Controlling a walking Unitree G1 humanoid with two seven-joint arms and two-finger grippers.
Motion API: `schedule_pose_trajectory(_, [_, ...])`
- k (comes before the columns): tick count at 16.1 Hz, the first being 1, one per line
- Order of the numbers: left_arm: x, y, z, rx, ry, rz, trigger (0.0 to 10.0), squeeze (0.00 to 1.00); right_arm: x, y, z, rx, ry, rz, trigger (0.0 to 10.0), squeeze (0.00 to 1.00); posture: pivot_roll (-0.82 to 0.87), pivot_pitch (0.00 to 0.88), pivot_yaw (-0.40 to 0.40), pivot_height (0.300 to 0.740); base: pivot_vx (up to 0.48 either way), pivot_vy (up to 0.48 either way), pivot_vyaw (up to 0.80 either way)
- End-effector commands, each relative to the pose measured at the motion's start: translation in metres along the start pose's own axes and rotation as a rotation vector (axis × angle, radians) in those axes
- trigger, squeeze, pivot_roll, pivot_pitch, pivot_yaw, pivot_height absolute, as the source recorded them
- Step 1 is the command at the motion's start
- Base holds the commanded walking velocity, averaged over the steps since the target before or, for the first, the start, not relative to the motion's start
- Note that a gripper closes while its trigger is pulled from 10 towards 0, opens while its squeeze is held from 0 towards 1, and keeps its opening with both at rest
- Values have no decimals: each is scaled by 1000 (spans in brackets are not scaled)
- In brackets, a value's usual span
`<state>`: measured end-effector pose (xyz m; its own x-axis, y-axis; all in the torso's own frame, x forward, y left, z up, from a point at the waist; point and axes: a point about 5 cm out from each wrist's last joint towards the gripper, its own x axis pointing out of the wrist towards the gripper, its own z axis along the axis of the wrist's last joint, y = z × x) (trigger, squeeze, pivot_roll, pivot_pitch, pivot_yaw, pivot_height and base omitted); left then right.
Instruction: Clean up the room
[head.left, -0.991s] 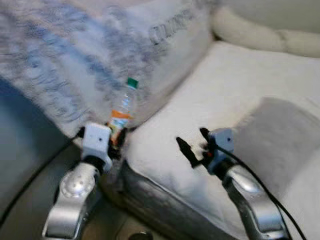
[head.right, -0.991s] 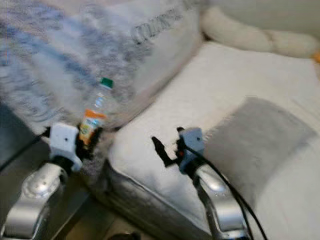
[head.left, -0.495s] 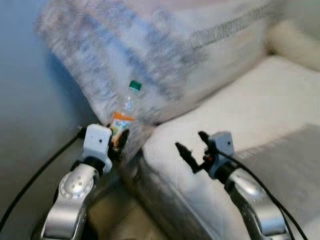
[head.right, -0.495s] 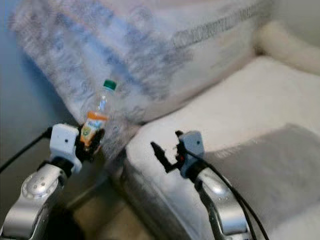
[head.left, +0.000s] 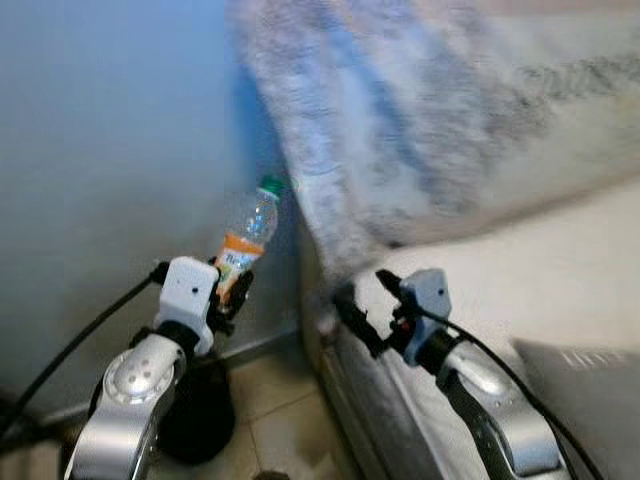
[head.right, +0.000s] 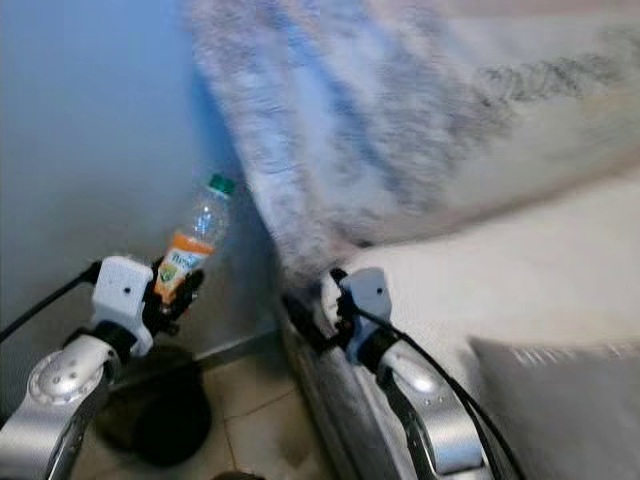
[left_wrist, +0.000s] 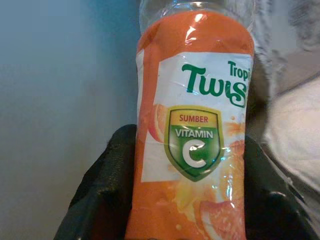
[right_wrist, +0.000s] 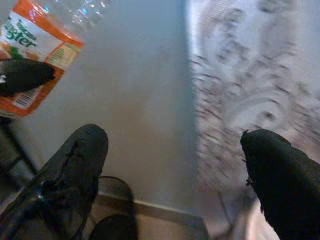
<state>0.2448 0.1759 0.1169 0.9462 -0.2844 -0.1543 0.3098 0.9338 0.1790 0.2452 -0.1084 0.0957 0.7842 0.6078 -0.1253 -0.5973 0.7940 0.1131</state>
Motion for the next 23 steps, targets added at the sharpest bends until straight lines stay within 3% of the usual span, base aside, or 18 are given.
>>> schedule_pose_trajectory(1, [0, -2, 1, -3, -1, -6, 10000, 0, -2, -5, 0, 6, 11, -15, 10000, 0, 82, 29, 18, 740, 0, 0, 800])
schedule_pose_trajectory(9, [0, 0, 6, 9, -35, -3, 10000, 0, -1, -7, -1, 4, 11, -16, 10000, 0, 90, 17, 27, 740, 0, 0, 798])
schedule_pose_trajectory(15, [3, 9, 3, 46, -4, 52, 10000, 0, 9, -23, -7, -36, 42, -172, 10000, 0, 107, 7, 31, 740, 323, 0, 0])
schedule_pose_trajectory(23, [2, 12, 2, 66, 14, 38, 10000, 0, 19, -21, -10, -62, 52, -145, 10000, 0, 131, 23, 26, 740, 390, 0, 323])
